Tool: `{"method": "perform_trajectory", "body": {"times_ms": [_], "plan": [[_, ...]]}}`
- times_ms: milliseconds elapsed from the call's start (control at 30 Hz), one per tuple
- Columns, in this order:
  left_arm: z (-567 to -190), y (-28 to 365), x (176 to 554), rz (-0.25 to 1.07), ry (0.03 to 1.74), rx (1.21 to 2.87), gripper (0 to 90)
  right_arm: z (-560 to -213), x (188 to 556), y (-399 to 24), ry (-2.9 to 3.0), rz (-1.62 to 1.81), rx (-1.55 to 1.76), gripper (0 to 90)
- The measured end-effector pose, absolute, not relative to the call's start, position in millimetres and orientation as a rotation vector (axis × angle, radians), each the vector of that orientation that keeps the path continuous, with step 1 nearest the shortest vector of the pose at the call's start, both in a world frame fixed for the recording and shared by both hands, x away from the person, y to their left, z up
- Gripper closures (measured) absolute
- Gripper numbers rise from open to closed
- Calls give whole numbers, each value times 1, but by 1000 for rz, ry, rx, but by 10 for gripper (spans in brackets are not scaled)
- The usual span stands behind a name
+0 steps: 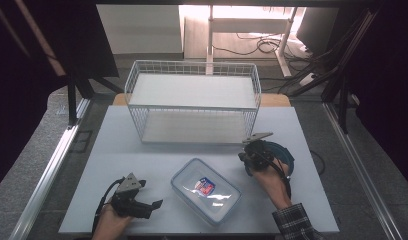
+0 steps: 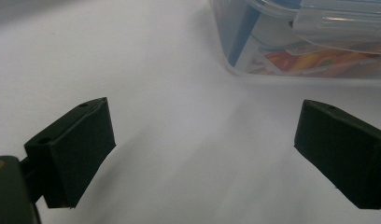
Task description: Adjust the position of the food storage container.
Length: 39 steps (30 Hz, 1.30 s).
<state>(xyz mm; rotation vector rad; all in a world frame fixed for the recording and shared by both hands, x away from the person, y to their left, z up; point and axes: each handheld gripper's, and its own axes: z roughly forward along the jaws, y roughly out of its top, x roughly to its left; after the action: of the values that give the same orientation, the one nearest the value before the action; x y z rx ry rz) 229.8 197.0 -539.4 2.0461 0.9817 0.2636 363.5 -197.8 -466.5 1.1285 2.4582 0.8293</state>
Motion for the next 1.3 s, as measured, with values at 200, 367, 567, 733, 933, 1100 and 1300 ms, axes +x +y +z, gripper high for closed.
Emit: {"method": "perform_trajectory", "body": {"times_ms": [200,367,567,733,933,1100,1300], "plan": [[-539,197,230,257,989,2043,48,-466,350,-222,2446,832,1143,899],[-540,196,231,247,994,2042,48,-468,337,-247,2422,825,1147,899],[-540,195,231,242,1001,2040,48,-468,335,-273,2372,839,1213,899],[-539,195,234,269,1045,2041,11,-468,332,-286,2326,829,1233,897],[-530,195,248,243,1049,1993,165,-468,308,-286,2322,923,1225,896],[-523,183,265,207,978,2046,606,-474,270,-272,2410,1021,1172,895],[-521,173,287,221,951,2066,854,-484,237,-249,2562,1069,1111,895]]}}
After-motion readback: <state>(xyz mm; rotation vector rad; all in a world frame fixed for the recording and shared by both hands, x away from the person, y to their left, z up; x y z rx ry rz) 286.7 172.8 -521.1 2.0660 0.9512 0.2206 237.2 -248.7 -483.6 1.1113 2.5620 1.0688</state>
